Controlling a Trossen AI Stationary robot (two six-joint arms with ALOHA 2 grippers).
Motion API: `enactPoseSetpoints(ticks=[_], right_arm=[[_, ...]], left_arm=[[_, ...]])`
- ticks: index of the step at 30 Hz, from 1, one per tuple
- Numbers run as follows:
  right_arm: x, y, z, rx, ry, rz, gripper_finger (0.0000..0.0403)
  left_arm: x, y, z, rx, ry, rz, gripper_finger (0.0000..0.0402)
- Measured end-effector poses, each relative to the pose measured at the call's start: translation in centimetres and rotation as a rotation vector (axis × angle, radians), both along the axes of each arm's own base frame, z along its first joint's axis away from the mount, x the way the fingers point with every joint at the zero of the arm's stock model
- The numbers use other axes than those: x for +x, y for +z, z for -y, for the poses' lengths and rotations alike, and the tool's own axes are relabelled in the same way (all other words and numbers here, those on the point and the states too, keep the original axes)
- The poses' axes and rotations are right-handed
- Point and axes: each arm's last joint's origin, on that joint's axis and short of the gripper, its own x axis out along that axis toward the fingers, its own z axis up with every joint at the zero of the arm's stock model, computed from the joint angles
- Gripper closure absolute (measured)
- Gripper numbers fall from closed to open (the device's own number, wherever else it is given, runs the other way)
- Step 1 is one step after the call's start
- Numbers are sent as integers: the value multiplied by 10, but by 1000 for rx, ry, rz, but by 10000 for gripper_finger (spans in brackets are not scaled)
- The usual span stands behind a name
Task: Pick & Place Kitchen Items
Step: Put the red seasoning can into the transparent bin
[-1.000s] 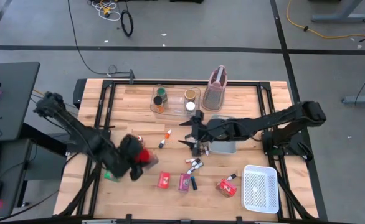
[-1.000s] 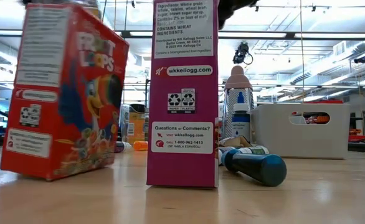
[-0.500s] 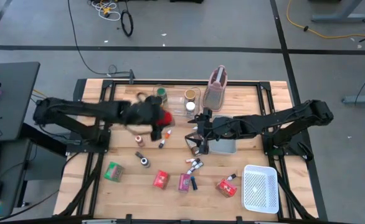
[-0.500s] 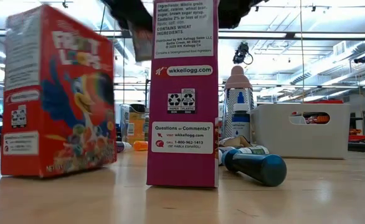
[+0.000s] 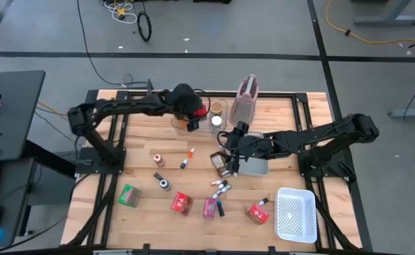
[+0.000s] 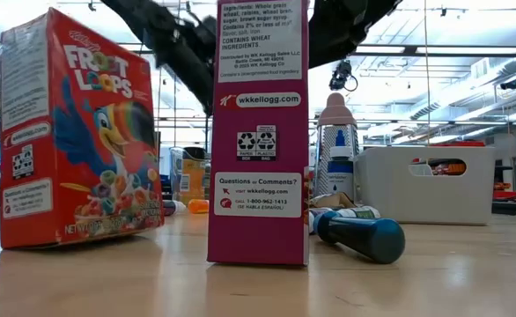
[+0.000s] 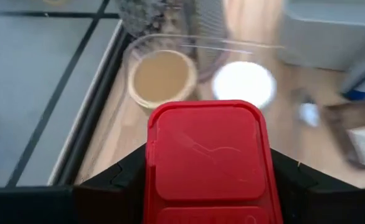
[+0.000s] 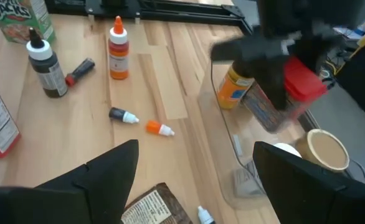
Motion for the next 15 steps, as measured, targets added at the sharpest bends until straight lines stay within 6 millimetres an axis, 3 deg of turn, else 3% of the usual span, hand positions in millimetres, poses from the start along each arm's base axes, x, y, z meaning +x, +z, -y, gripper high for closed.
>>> enactPoseSetpoints(ticks=[7,15], right_arm=[[-1,-1,0,-3,0,-17,73],[-1,-2,0,-5,0,-25,73]], left_arm=[[5,-28,-23,49,-9,-65,180],[11,-52,-30,35,-6,-106,167]])
